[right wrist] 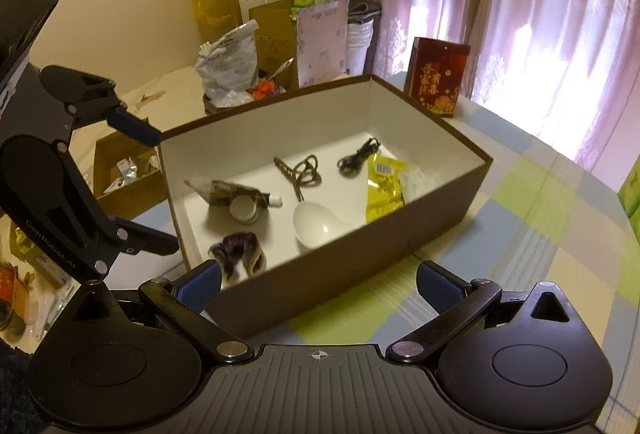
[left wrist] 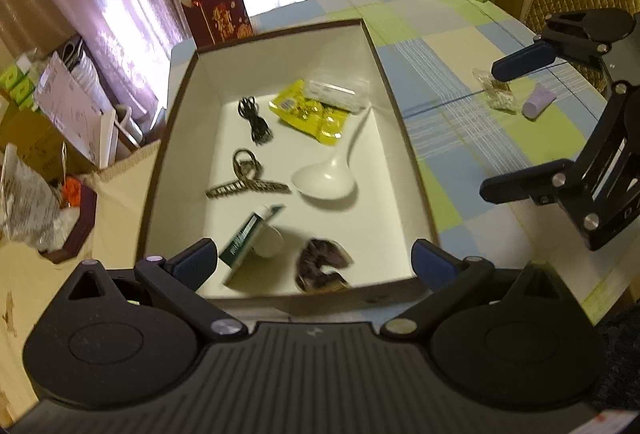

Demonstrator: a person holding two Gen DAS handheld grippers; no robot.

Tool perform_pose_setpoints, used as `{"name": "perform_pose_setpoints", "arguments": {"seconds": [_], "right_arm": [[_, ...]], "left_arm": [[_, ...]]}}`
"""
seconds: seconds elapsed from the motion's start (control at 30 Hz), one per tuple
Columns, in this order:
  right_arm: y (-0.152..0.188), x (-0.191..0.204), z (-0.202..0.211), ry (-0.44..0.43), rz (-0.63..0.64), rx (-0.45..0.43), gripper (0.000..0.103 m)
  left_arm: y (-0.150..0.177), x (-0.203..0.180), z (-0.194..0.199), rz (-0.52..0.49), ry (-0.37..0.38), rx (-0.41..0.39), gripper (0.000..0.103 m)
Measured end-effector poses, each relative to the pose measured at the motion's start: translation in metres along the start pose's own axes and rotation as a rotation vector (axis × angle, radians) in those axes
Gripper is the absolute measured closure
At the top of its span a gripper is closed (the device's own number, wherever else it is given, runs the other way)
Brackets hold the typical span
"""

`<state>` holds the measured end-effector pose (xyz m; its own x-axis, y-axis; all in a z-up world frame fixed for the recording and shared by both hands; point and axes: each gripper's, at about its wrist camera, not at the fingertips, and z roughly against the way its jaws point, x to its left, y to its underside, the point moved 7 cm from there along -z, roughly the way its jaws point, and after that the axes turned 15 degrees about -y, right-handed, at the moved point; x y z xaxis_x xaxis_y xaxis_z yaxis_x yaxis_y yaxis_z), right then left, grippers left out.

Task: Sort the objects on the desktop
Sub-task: 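Withdraw both tools from the box toward the swabs and lavender tube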

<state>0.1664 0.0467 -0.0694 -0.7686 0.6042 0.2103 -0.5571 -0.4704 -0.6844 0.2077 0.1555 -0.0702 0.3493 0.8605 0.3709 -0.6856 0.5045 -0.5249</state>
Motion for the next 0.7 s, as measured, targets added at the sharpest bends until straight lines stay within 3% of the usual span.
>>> {"name": "perform_pose_setpoints", "arguments": {"seconds": [0.3,0.7], "right_arm": [[0.038,-0.006,0.020,-0.014,-0.041,0.029,0.002],[0.093,-0.034,0.058,0.009,-0.131,0.058,0.002]], "left_arm": [[0.012,-0.037,0.011,0.048,0.018,0.051,0.001],[0.005,-0.096,0.023,0.052,0.048,0.062,0.001]]}}
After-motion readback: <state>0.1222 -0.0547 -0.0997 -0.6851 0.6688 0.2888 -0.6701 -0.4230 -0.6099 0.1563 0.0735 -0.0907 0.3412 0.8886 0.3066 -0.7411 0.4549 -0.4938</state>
